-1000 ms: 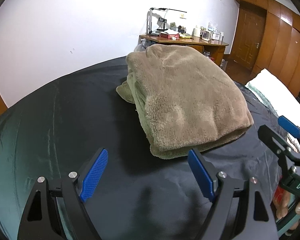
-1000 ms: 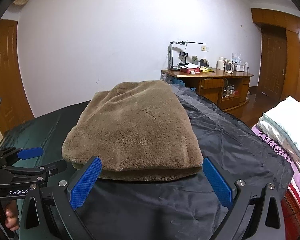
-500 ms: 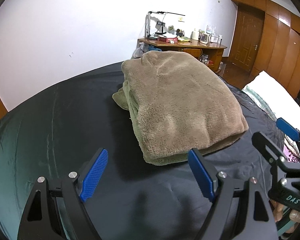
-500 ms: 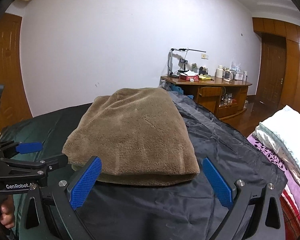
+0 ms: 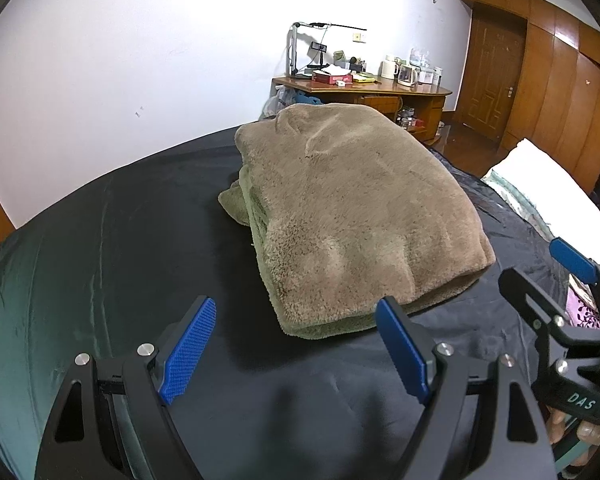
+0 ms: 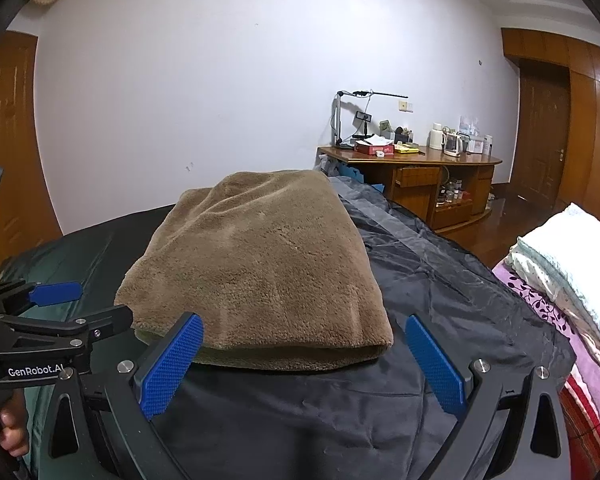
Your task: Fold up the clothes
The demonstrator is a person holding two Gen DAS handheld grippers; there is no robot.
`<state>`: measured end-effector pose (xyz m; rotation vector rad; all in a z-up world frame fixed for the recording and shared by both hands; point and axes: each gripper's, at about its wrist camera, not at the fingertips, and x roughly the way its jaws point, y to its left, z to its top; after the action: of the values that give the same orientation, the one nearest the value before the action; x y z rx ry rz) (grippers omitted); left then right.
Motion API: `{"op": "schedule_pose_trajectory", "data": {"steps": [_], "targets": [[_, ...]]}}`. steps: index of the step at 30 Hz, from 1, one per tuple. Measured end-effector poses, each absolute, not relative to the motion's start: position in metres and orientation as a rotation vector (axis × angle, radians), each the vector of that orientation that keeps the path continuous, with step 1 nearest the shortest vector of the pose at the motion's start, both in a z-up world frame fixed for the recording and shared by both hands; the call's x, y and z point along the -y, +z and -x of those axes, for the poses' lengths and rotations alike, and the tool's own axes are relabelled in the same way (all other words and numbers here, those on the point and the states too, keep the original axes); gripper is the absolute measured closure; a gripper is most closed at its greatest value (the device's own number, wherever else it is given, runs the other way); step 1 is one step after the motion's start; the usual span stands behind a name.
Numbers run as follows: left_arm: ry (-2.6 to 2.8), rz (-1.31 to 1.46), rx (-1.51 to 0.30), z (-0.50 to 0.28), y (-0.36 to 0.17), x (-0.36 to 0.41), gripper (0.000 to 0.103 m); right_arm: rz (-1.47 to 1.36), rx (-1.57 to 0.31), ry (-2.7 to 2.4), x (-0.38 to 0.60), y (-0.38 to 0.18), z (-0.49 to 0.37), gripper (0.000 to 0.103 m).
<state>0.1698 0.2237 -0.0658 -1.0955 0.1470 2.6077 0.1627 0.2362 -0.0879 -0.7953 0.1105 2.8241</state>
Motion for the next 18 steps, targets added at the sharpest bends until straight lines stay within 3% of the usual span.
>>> {"op": "schedule_pose_trajectory", "data": {"steps": [18], "targets": [[2.617,1.026,-0.090,-0.1698,-0.0671,-0.2209,0.018,0.822,-0.101,2.813,-0.2355,-0.0934,-0.1595,0.001]]}}
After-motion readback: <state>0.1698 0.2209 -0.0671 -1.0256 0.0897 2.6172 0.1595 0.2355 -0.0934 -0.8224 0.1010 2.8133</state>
